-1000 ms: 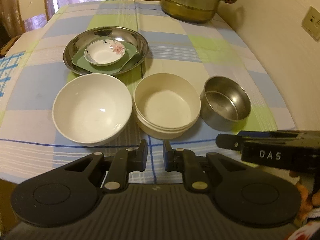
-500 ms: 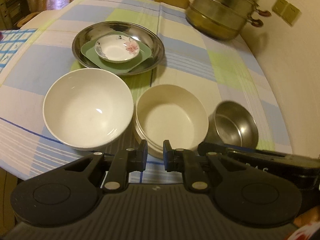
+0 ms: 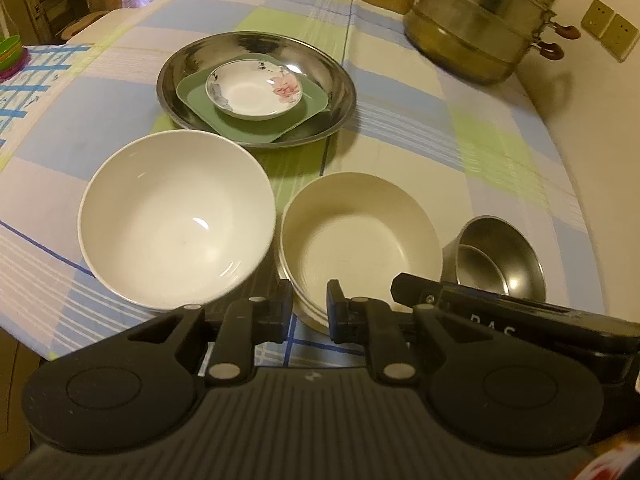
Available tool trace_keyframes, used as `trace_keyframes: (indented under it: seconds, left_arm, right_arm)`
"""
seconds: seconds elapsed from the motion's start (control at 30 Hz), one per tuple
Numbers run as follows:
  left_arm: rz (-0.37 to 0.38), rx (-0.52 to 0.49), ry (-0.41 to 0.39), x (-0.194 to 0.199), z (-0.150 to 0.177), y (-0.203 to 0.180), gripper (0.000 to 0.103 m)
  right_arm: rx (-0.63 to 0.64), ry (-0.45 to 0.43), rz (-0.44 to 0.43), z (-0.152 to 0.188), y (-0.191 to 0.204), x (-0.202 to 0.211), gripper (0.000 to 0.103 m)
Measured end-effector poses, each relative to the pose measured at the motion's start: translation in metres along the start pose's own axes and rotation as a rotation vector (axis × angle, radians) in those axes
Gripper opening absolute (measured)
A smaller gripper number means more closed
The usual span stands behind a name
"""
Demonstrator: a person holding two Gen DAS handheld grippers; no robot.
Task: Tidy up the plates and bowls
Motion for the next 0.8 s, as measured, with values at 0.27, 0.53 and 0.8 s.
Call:
trace_keyframes:
  seconds: [0.27, 0.53, 0.8]
  left_arm:
    - [-0.034, -0.009, 0.009, -0.009, -0.003, -0.001, 0.020]
    - [-0.019, -0.048, 0.011, -0.010, -0.006, -0.003, 0.019]
    - [0.018, -0.097, -0.034, 0.001, -0.014, -0.009, 0.018]
  right_arm:
    - [0.036, -0.015, 0.055, -0.005, 0.002, -0.006, 0.024]
    - [0.027, -0.023, 0.079, -0.007, 0.001, -0.004, 0.021]
    - [0.035, -0.095, 0.097, -0.015, 0.005, 0.014, 0.019]
Point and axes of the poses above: each gripper's, at about its wrist camera, not at the fingertips, and x roughly against the way its jaws point, y to its left, z to its underside, the point moved 4 cm from there along -x, roughly the way its jaws point, and after that the axes turned 4 degrees about y, right-handed, at the moved point
